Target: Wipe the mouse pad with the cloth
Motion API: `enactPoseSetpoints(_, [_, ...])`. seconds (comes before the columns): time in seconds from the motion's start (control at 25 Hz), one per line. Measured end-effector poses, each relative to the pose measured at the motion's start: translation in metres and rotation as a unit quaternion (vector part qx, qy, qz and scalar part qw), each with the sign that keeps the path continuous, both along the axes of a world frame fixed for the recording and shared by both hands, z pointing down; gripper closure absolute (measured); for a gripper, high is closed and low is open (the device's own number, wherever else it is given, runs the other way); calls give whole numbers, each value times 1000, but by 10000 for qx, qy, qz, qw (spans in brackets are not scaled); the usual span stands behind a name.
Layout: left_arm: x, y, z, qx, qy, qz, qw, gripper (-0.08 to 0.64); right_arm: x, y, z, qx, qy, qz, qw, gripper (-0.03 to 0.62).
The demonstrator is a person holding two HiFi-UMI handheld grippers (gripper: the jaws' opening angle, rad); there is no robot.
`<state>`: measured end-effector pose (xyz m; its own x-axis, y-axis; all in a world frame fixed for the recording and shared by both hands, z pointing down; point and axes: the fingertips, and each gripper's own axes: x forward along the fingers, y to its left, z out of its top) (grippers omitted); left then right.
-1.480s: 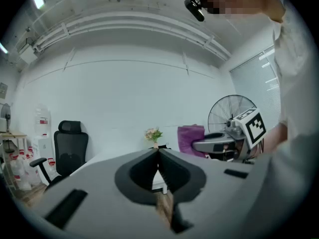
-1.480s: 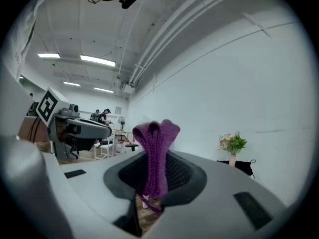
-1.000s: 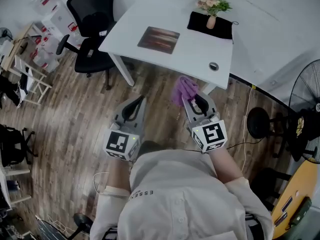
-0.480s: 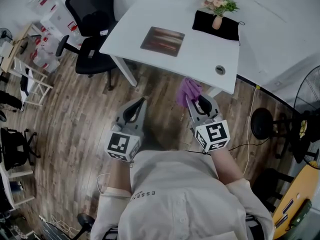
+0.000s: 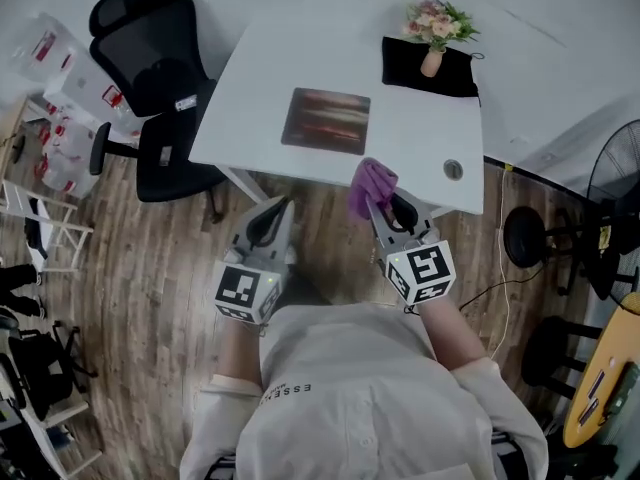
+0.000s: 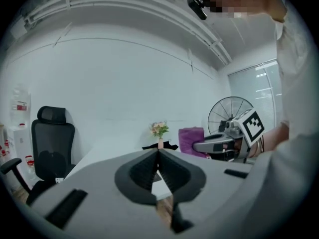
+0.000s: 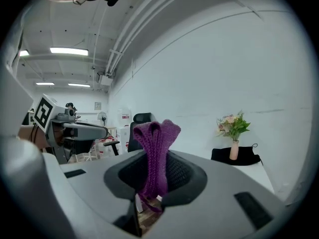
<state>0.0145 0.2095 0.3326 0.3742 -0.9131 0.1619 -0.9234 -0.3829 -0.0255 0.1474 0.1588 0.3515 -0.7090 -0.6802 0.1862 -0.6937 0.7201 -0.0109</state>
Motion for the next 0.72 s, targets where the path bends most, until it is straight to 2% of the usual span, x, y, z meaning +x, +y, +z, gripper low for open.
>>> enactPoseSetpoints(0.36, [-104, -125, -5, -116, -11, 797, 9968, 558, -97, -102, 5, -399, 130, 730, 9964, 500])
enactPoseSetpoints(0.56, [-143, -172, 3, -190, 1, 1079, 9940, 558, -140, -142, 25, -792, 219, 973, 9919, 500])
enactPoseSetpoints(0.72, [-162, -201, 14, -280, 67, 1164, 9928, 558, -166, -168, 37, -1037, 303, 955, 9895, 500])
